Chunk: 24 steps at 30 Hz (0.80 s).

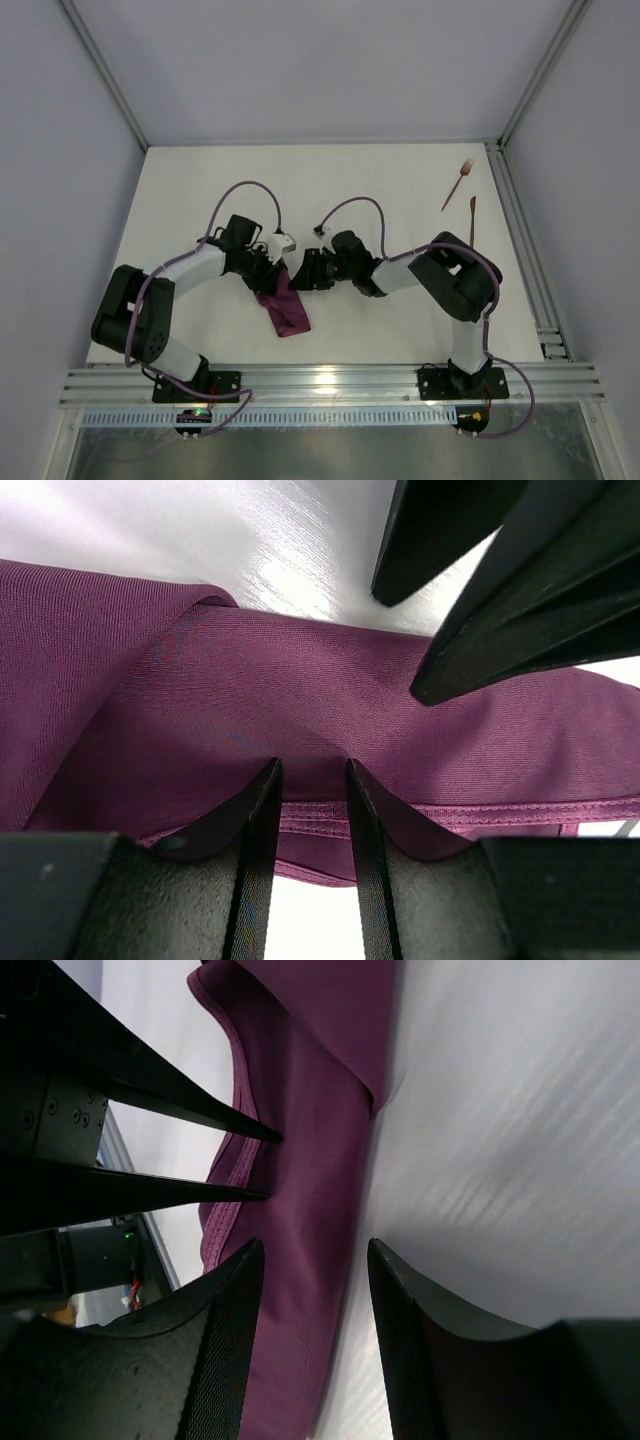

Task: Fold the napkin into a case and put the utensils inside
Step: Pick up the smaller rectangle-folded napkin from the center of the board.

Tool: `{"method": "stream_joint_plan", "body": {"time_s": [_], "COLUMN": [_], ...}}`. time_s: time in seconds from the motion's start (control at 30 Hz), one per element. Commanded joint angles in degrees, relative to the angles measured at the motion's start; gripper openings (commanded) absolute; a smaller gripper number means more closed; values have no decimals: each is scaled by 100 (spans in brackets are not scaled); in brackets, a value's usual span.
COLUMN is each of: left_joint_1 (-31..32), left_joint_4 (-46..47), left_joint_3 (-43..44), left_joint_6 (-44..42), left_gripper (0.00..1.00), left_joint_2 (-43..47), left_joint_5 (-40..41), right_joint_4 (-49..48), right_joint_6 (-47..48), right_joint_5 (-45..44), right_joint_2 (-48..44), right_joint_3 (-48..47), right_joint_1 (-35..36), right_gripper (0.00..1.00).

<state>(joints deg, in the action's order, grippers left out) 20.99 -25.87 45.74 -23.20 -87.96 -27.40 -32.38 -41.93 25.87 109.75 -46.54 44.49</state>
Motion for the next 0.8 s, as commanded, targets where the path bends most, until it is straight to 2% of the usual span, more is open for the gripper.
{"method": "stream_joint_plan", "body": {"time_s": [0.0, 0.23, 0.4, 0.63, 0.77], "left_joint_1": [19, 19, 19, 19, 19], "left_joint_4": [195, 450, 521, 609, 609], "left_joint_3": [-328, -653, -759, -785, -794], "left_joint_6": [-263, -387, -440, -431, -448], "left_gripper": [34, 33, 33, 32, 31], "left_joint_2": [86, 288, 368, 368, 394], "left_joint_5": [226, 156, 7, -20, 24], "right_joint_4": [21, -295, -1015, -1077, -1095], "right_joint_6": [-262, -710, -1115, -1186, -1203], "right_joint_5": [252, 436, 489, 516, 455], "right_joint_2": [362, 828, 1083, 1259, 1207], "right_joint_3": [-13, -100, -39, -267, -250], "right_joint_1": [7, 156, 183, 200, 192], "right_gripper": [51, 51, 51, 50, 39]}}
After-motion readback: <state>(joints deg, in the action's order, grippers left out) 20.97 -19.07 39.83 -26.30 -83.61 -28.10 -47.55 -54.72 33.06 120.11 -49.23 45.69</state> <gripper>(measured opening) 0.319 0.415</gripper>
